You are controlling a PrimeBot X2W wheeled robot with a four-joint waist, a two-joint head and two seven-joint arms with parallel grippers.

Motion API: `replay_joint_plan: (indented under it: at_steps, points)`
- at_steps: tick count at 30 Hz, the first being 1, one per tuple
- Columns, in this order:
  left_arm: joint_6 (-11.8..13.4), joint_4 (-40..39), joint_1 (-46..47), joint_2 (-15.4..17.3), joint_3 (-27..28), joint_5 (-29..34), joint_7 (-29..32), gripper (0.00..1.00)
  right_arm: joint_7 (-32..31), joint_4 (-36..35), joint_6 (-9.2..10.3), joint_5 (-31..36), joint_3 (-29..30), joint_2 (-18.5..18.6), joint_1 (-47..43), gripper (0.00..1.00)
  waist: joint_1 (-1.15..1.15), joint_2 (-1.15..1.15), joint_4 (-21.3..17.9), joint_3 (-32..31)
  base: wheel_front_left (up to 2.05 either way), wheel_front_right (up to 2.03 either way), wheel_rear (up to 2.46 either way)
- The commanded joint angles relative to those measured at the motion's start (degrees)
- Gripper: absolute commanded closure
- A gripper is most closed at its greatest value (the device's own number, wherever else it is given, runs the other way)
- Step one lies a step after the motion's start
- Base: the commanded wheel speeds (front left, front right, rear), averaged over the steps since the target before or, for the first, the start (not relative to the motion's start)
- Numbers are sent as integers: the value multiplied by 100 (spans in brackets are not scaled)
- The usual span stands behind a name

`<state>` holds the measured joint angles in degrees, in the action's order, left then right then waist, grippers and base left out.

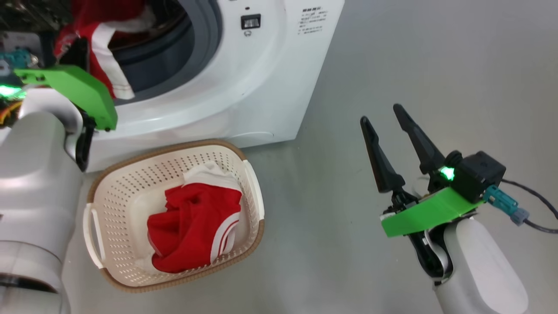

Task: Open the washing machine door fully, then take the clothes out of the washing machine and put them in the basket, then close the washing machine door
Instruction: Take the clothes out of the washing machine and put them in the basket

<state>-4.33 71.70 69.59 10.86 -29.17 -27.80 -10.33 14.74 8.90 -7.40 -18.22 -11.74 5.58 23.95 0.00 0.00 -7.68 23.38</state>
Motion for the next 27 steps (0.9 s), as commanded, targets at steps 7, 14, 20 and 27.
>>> replay_joint_plan:
  at_steps: [7, 14, 20, 27]
  points:
    - [-61, -281, -325, 118, 61, -88, -265, 100, 26, -61, -9, -110, -112, 23, -264, 0, 0, 0, 153, -349, 0, 0, 0]
    - [-65, -814, -738, 165, 95, -133, -425, 100, 26, -9, -9, -166, -124, 77, -356, 0, 0, 0, 209, -562, 0, 0, 0]
    - [15, -1782, -1405, 317, 199, -160, -461, 100, 26, -22, -9, -184, -102, 90, -452, 0, 0, 0, 276, -636, 0, 0, 0]
    - [441, -3466, -2559, 612, 422, -143, -465, 100, 26, -7, -9, -191, -102, 125, -515, 0, 0, 0, 373, -718, 0, 0, 0]
